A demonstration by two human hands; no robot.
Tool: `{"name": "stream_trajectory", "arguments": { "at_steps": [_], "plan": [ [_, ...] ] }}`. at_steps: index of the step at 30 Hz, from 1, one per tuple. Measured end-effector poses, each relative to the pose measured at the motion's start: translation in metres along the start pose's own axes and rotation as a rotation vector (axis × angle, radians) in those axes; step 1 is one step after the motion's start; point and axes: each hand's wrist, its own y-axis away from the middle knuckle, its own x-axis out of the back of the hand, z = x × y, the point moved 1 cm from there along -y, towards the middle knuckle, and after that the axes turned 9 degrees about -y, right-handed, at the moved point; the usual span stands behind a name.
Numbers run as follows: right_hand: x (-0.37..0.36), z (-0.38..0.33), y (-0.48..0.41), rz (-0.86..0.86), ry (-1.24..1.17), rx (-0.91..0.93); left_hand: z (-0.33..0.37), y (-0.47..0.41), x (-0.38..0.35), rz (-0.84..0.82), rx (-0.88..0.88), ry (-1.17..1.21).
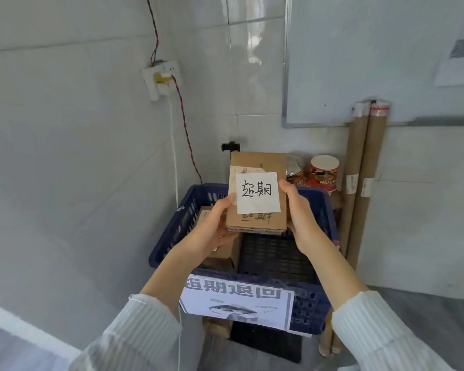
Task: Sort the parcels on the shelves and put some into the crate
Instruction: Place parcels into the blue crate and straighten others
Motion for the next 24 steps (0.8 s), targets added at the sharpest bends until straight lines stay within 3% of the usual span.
{"name": "stream_trajectory", "arguments": {
  "at_steps": [8,17,24],
  "plan": [
    [0.005,0.034,-0.059,0.123,0.034,-0.098,-0.003,-0.071,0.03,0.003,-0.034,-0.17],
    [0.005,0.073,-0.118,0.215,0.119,-0.208,-0.023,-0.153,0.054,-0.102,0.022,-0.276],
    [0.016,0.119,-0.15,0.267,0.169,-0.347,-0.048,-0.191,0.059,-0.136,0.07,-0.523]
  ]
}}
